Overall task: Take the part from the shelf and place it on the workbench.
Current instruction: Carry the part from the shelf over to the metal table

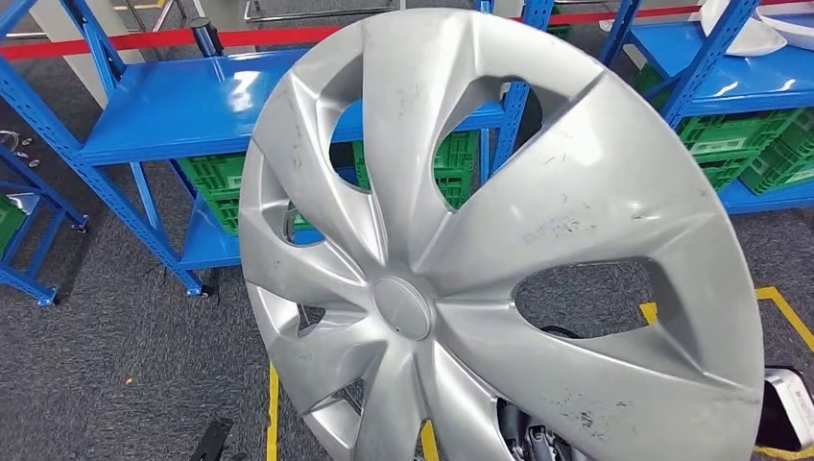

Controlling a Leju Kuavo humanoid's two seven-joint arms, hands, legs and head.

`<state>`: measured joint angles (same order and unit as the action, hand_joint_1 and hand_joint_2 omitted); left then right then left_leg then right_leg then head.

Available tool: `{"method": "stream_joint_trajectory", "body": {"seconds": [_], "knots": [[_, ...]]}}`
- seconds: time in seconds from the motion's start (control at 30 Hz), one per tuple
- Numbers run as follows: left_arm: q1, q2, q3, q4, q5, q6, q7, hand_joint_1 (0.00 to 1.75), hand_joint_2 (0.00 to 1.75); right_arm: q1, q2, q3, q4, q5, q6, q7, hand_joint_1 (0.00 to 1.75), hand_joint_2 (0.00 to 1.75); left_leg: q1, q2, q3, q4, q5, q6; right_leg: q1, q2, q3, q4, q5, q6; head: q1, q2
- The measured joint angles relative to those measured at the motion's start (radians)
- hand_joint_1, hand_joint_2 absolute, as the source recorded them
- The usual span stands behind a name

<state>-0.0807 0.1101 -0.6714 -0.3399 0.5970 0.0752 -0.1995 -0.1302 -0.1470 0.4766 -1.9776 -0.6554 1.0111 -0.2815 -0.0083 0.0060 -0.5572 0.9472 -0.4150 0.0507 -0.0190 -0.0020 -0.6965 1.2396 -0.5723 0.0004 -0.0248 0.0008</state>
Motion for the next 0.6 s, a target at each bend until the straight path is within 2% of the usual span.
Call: {"method": "stream_joint_trajectory", "body": {"seconds": [0.03,0.07,0.1,0.13,0.17,0.2,0.23,0.27,0.33,0.37,0.4,0.43,0.47,0.5,0.53,0.57,0.6], "knots": [[0.0,-0.001,0.0,0.0,0.0,0.0,0.0,0.0,1.75,0.0,-0.001,0.0,0.001,0.0,0.001,0.0,1.24,1.75,0.0,0.001,-0.018,0.002,0.013,-0.001,-0.001,0.0,-0.003,0.046,-0.007,0.009,0.0,0.0],[0.0,-0.002,0.0,0.0,0.0,0.0,0.0,0.0,1.75,0.0,-0.001,0.0,0.003,0.0,0.002,0.0,1.24,1.75,0.002,0.002,-0.038,0.005,0.025,-0.004,-0.003,0.0,0.009,0.06,0.007,0.022,0.0,0.0],[0.0,-0.003,0.0,0.0,0.0,0.0,0.0,0.0,1.75,-0.001,-0.002,0.0,0.005,0.0,0.003,0.0,1.24,1.75,0.004,0.002,-0.058,0.011,0.036,-0.008,-0.006,0.0,0.039,0.037,0.03,0.036,0.0,0.0],[0.0,-0.004,0.0,0.0,0.0,-0.001,0.0,0.0,1.75,-0.002,-0.002,0.001,0.006,0.0,0.004,0.0,1.24,1.75,0.006,0.003,-0.077,0.019,0.045,-0.012,-0.01,-0.001,0.08,-0.01,0.051,0.047,0.0,0.0],[0.0,-0.004,0.0,0.0,0.0,-0.001,0.0,0.0,1.75,-0.005,-0.002,0.001,0.006,0.0,0.005,0.0,1.24,1.75,0.006,0.002,-0.098,0.032,0.053,-0.018,-0.011,-0.001,0.136,-0.086,0.054,0.052,0.001,0.0],[0.0,-0.004,0.0,0.0,0.0,-0.001,0.0,0.0,1.75,-0.007,-0.002,0.001,0.007,0.0,0.006,0.0,1.24,1.75,0.007,0.003,-0.114,0.046,0.06,-0.024,-0.01,0.0,0.182,-0.155,0.043,0.047,0.0,0.0],[0.001,-0.004,0.0,0.0,0.0,-0.001,0.0,0.0,1.75,-0.009,-0.002,0.001,0.007,-0.001,0.007,0.001,1.24,1.75,0.006,0.003,-0.125,0.056,0.067,-0.03,-0.009,0.001,0.211,-0.205,0.026,0.04,0.0,0.0],[0.002,-0.003,0.0,0.0,0.0,0.0,0.0,0.0,1.75,-0.011,-0.002,0.001,0.007,-0.003,0.008,0.001,1.24,1.75,0.006,0.003,-0.133,0.062,0.075,-0.037,-0.005,0.002,0.226,-0.237,0.012,0.029,0.0,0.0],[0.005,-0.004,0.0,0.0,0.0,-0.001,0.0,0.0,1.75,-0.013,-0.003,0.002,0.009,-0.009,0.008,0.001,1.24,1.75,0.011,0.002,-0.139,0.063,0.085,-0.047,-0.005,0.0,0.213,-0.237,0.019,0.01,0.0,0.0],[0.007,-0.003,0.0,0.001,0.0,-0.001,0.0,0.0,1.75,-0.015,-0.003,0.003,0.009,-0.012,0.008,0.002,1.24,1.75,0.014,0.001,-0.144,0.074,0.068,-0.053,-0.006,-0.001,0.205,-0.236,0.029,0.0,0.0,0.0],[0.009,-0.003,0.0,0.001,0.0,-0.001,0.0,0.0,1.75,-0.017,-0.002,0.004,0.01,-0.014,0.008,0.002,1.24,1.75,0.017,-0.001,-0.152,0.101,0.031,-0.059,-0.008,-0.002,0.196,-0.236,0.04,-0.007,-0.001,0.0],[0.01,-0.003,0.0,0.001,0.0,-0.001,0.0,0.0,1.75,-0.019,-0.002,0.004,0.01,-0.015,0.008,0.002,1.24,1.75,0.019,-0.002,-0.163,0.149,-0.023,-0.066,-0.008,-0.003,0.187,-0.236,0.051,-0.012,-0.002,0.0],[0.01,-0.003,0.0,0.001,0.0,-0.001,0.0,0.0,1.75,-0.021,-0.002,0.005,0.01,-0.016,0.008,0.002,1.24,1.75,0.02,-0.003,-0.175,0.214,-0.079,-0.071,-0.007,-0.002,0.176,-0.235,0.063,-0.014,-0.003,0.0],[0.01,-0.003,0.0,0.001,0.0,-0.001,0.0,0.0,1.75,-0.021,-0.002,0.006,0.011,-0.016,0.008,0.002,1.24,1.75,0.021,-0.003,-0.185,0.282,-0.119,-0.075,-0.006,-0.003,0.164,-0.234,0.074,-0.015,-0.004,0.0],[0.011,-0.003,0.0,0.001,0.0,-0.001,0.0,0.0,1.75,-0.022,-0.002,0.006,0.011,-0.016,0.008,0.002,1.24,1.75,0.022,-0.003,-0.187,0.334,-0.134,-0.077,-0.005,-0.003,0.15,-0.233,0.086,-0.014,-0.004,0.0],[0.011,-0.003,0.0,0.001,0.0,-0.001,0.0,0.0,1.75,-0.022,-0.002,0.007,0.012,-0.016,0.009,0.002,1.24,1.75,0.022,-0.003,-0.175,0.357,-0.126,-0.077,-0.004,-0.003,0.136,-0.232,0.096,-0.012,-0.004,0.0],[0.011,-0.003,0.0,0.001,0.0,-0.001,0.0,0.0,1.75,-0.022,-0.002,0.007,0.012,-0.016,0.009,0.002,1.24,1.75,0.022,-0.003,-0.144,0.339,-0.104,-0.074,-0.003,-0.002,0.123,-0.231,0.106,-0.01,-0.004,0.0]]}}
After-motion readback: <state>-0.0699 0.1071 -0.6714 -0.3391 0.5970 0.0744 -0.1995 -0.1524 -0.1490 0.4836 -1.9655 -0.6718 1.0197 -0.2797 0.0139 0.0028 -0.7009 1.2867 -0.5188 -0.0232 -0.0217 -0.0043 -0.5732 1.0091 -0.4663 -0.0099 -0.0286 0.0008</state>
